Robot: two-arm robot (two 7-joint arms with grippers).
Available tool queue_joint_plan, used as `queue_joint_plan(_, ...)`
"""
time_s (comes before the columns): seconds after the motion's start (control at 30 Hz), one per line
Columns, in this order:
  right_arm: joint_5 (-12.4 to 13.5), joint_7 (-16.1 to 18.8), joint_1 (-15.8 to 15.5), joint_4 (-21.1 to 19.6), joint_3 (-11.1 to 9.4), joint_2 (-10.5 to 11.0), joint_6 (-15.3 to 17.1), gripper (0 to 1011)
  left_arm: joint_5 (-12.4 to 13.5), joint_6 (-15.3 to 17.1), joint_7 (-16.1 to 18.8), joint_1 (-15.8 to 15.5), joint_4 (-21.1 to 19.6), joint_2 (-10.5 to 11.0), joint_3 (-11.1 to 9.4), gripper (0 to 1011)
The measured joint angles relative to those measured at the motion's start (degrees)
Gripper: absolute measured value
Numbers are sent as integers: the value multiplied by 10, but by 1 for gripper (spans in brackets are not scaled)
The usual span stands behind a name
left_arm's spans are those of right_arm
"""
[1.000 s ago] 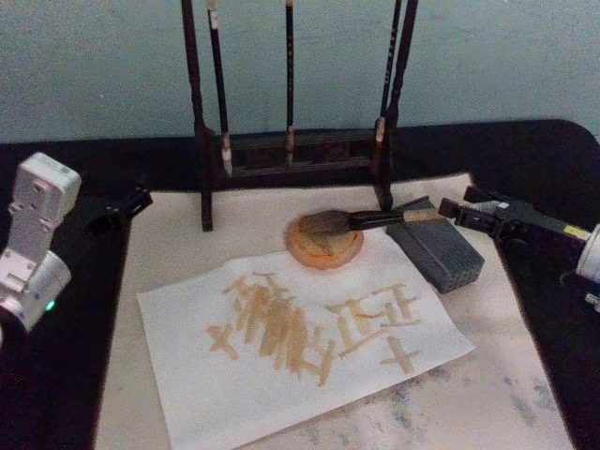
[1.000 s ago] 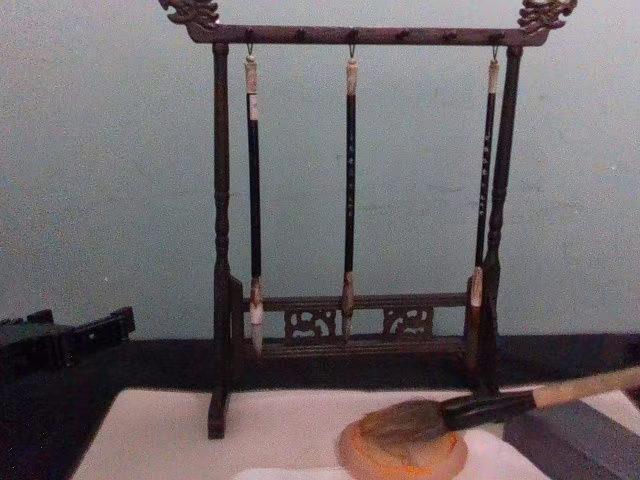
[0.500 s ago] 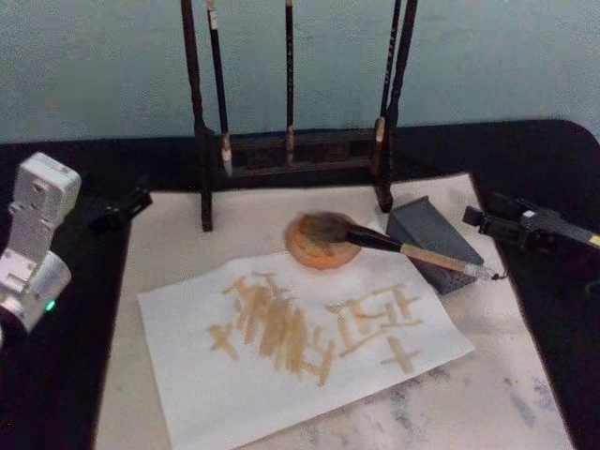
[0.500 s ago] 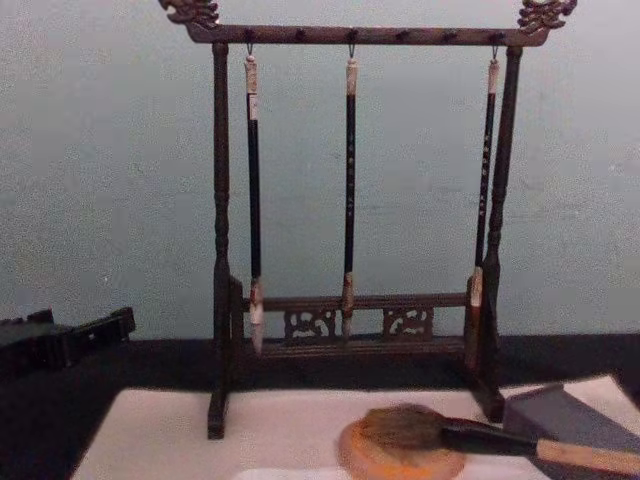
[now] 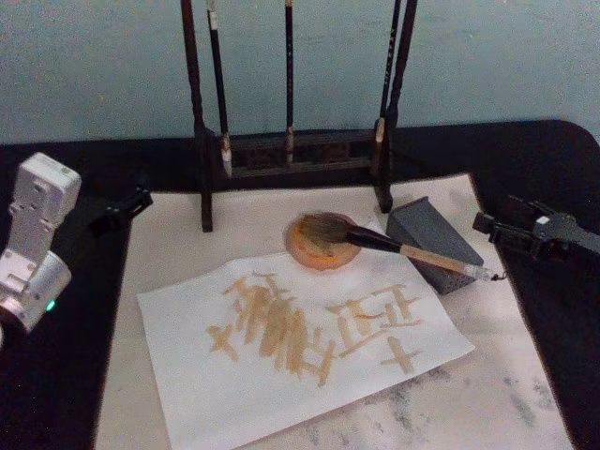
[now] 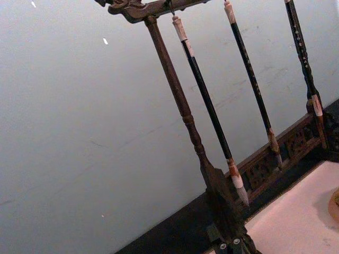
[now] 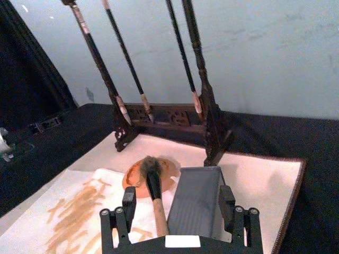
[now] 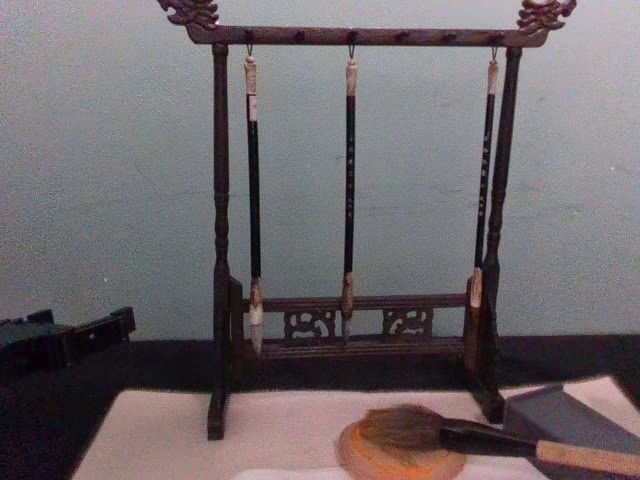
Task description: Pick up the brush from the inkstone, write on the paper, then place the brush back to its original position.
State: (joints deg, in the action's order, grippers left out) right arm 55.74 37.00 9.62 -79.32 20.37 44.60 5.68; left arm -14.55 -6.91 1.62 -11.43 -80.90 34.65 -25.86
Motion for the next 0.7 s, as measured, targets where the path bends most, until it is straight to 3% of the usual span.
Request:
queue_joint_plan(0.37, -31, -34, -77, -113, -35, 35, -40, 1008, 0, 0, 0, 0, 0, 0, 0, 1002)
queue_joint_plan(0.7, -63, -42, -126, -183, -55, 52, -63, 1008, 0, 0, 0, 0, 0, 0, 0, 1002)
